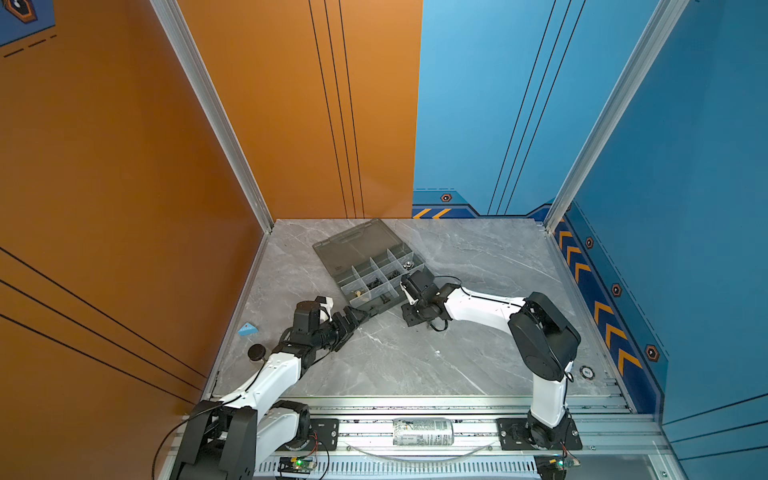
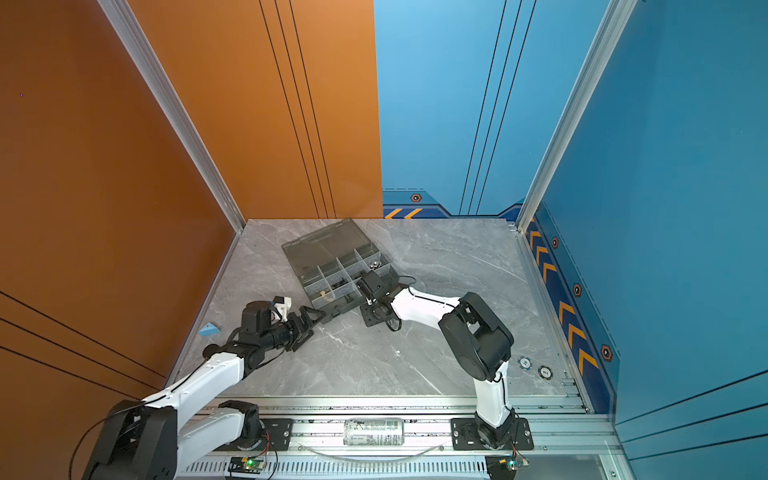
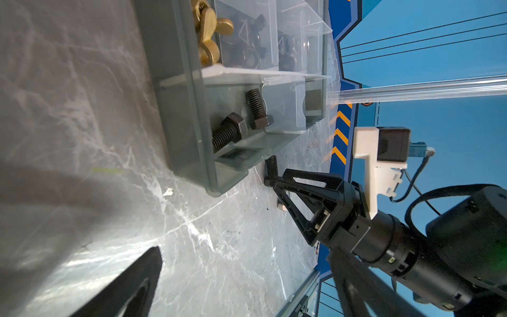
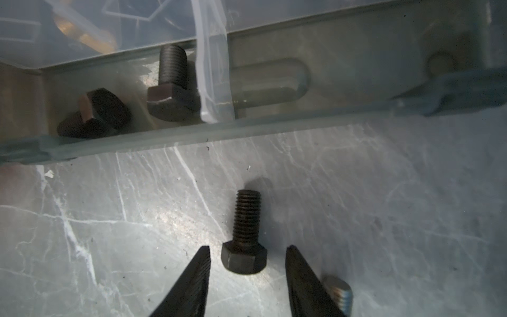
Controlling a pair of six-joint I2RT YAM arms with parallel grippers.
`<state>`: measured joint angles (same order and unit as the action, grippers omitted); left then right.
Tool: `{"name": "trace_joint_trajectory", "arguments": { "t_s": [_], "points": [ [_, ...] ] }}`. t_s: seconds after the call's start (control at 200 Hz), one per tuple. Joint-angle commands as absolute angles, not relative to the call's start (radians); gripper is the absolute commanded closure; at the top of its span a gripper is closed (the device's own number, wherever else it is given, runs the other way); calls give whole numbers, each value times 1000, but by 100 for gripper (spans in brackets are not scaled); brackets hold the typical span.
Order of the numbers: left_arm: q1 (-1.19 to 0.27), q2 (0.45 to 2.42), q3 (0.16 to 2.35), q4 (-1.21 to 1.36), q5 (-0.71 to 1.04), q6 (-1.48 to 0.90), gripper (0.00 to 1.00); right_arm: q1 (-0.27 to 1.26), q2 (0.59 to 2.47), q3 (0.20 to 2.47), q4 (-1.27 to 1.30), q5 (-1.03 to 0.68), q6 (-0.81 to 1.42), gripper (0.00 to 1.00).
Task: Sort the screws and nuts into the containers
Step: 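Lower the right gripper onto the loose black bolt and close it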
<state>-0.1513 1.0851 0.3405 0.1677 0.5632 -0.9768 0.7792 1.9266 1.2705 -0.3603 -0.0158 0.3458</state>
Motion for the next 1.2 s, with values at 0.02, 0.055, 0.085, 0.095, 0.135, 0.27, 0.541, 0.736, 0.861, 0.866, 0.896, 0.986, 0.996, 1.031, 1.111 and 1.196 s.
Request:
{"name": "trace_joint_trajectory", "arguments": {
  "t_s": [0.02, 0.055, 0.085, 0.095, 0.135, 0.27, 0.541, 0.736, 0.861, 0.866, 0.896, 0.986, 0.996, 1.031, 1.111, 1.196],
  "points": [
    [-150, 1085, 345, 154, 575, -971, 2, 786, 1948, 1300, -397, 19, 366, 53],
    [-151, 1086, 346, 155, 574, -970, 2, 787, 1952, 1299, -396, 19, 367, 53],
    [-150, 1086, 346, 154, 574, -969, 2, 789, 1956, 1300, -397, 20, 367, 54],
    [-150, 1085, 347, 155, 574, -969, 2, 790, 1958, 1302, -397, 21, 367, 54],
    [-150, 1089, 348, 155, 575, -969, 2, 792, 1962, 1302, -397, 22, 367, 55],
    [-151, 1093, 347, 155, 575, -971, 2, 798, 1979, 1312, -409, 39, 365, 56],
    [-153, 1089, 346, 154, 575, -972, 2, 810, 1991, 1324, -416, 63, 361, 61],
    [-154, 1083, 343, 156, 576, -971, 2, 812, 1999, 1325, -413, 66, 361, 70],
    [-153, 1081, 343, 156, 574, -971, 2, 811, 1998, 1324, -417, 69, 359, 79],
    [-153, 1081, 343, 156, 574, -971, 2, 811, 1998, 1324, -417, 69, 359, 79],
    [-155, 1082, 342, 156, 574, -972, 2, 811, 1997, 1323, -417, 69, 359, 81],
    [-154, 1082, 343, 157, 577, -972, 2, 811, 1994, 1316, -417, 73, 356, 86],
    [-154, 1083, 342, 158, 577, -972, 2, 811, 1993, 1317, -417, 72, 355, 87],
    [-153, 1083, 342, 158, 576, -971, 2, 811, 1990, 1316, -417, 72, 352, 89],
    [-155, 1083, 342, 158, 577, -971, 2, 809, 1978, 1313, -417, 65, 346, 94],
    [-155, 1083, 343, 157, 577, -972, 2, 802, 1955, 1301, -415, 40, 341, 98]
  ]
}}
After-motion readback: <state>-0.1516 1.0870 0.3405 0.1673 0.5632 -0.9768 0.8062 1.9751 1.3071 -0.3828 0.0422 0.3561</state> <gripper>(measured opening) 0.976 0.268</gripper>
